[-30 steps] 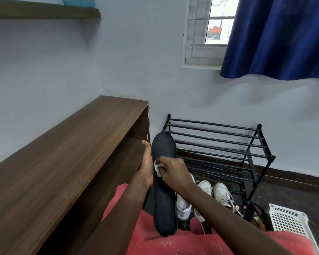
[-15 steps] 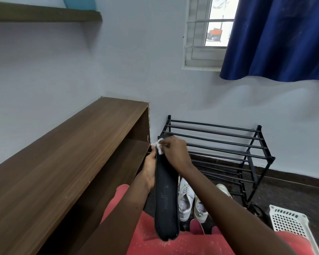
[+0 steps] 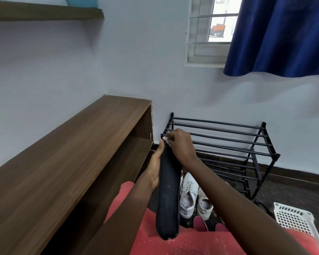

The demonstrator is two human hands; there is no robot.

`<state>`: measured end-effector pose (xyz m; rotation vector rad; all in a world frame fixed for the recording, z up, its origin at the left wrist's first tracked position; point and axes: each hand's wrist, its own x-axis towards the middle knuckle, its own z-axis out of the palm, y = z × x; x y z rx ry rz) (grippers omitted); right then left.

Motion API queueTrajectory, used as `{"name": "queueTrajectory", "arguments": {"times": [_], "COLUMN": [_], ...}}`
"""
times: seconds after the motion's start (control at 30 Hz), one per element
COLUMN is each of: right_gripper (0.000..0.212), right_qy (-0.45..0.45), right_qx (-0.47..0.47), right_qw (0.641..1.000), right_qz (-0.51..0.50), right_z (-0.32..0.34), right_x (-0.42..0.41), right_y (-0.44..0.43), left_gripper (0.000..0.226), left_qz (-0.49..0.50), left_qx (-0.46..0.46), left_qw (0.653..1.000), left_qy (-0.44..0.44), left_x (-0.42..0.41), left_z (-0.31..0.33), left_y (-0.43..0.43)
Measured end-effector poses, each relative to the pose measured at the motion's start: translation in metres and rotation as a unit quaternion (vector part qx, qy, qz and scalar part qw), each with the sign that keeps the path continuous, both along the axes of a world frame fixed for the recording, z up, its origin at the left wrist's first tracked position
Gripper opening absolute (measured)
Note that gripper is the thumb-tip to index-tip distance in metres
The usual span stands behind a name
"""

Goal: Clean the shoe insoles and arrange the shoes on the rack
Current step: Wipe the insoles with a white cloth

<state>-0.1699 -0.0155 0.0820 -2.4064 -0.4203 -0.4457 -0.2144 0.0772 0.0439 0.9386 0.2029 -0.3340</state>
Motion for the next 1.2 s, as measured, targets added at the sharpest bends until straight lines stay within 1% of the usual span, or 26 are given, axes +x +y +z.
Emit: {"name": "queueTrajectory", "arguments": {"times": [0.1, 0.13, 0.2, 0.27, 0.33, 0.4, 0.5, 0.6, 0.63, 0.7, 0.73, 0.8, 0.9, 0.97, 1.07, 1.2], "right_gripper": [0.023, 0.023, 0.023, 0.022, 0.022, 0.026, 0.03, 0.017, 0.016, 0.016, 0.017, 0.02, 0.022, 0.022, 0.022, 0.024], "right_qy": [0.012, 0.014, 0.026, 0.066, 0.112, 0.136, 0.144, 0.111, 0.089, 0.051, 0.035, 0.017, 0.015, 0.028, 0.087, 0.164], "right_qx": [-0.017, -0.016, -0.022, -0.029, -0.038, -0.055, -0.068, -0.033, -0.029, -0.018, -0.008, 0.004, 0.007, 0.005, -0.029, -0.082], "right_qw": [0.999, 0.999, 0.999, 0.997, 0.991, 0.986, 0.984, 0.992, 0.995, 0.999, 0.999, 0.999, 0.996, 0.997, 0.994, 0.983], "right_qz": [-0.05, -0.05, -0.015, 0.036, 0.062, 0.079, 0.08, 0.039, 0.027, 0.003, -0.015, -0.05, -0.083, -0.078, -0.054, -0.017], "right_z": [0.003, 0.003, 0.002, -0.001, -0.005, -0.013, -0.019, -0.014, -0.011, -0.005, -0.001, 0.005, 0.01, 0.01, 0.005, -0.006], "right_x": [0.006, 0.004, -0.006, -0.022, -0.04, -0.055, -0.06, -0.047, -0.042, -0.028, -0.021, -0.006, 0.008, 0.01, 0.003, -0.011], "right_y": [-0.002, -0.002, 0.001, 0.002, 0.002, 0.004, 0.007, 0.005, 0.005, 0.006, 0.005, 0.003, -0.002, -0.003, -0.005, -0.011], "left_gripper": [0.06, 0.061, 0.065, 0.073, 0.081, 0.084, 0.088, 0.111, 0.108, 0.086, 0.079, 0.076, 0.077, 0.076, 0.079, 0.076], "left_qz": [-0.017, -0.012, 0.011, 0.042, 0.084, 0.109, 0.131, 0.11, 0.099, 0.071, 0.059, 0.045, 0.048, 0.057, 0.074, 0.111], "left_qx": [0.009, 0.008, 0.007, 0.027, 0.06, 0.067, 0.074, 0.084, 0.085, 0.069, 0.051, 0.032, 0.023, 0.022, 0.025, 0.068], "left_qw": [1.0, 1.0, 1.0, 0.999, 0.994, 0.991, 0.988, 0.99, 0.991, 0.995, 0.996, 0.998, 0.999, 0.998, 0.997, 0.991], "left_qy": [-0.01, -0.011, -0.006, 0.005, 0.024, 0.032, 0.043, 0.039, 0.037, 0.033, 0.032, 0.021, 0.007, -0.001, -0.004, -0.013], "left_x": [0.001, 0.002, 0.004, 0.008, 0.012, 0.012, 0.006, 0.004, 0.002, -0.004, -0.004, -0.002, -0.001, 0.001, 0.006, 0.011], "left_z": [-0.002, -0.002, 0.0, 0.0, -0.002, -0.001, 0.0, -0.003, 0.0, 0.004, 0.002, -0.004, -0.004, -0.003, 0.001, 0.005], "left_y": [0.0, 0.001, 0.003, 0.008, 0.014, 0.016, 0.013, 0.009, 0.008, 0.003, 0.002, 0.001, -0.001, -0.001, 0.003, 0.005]}}
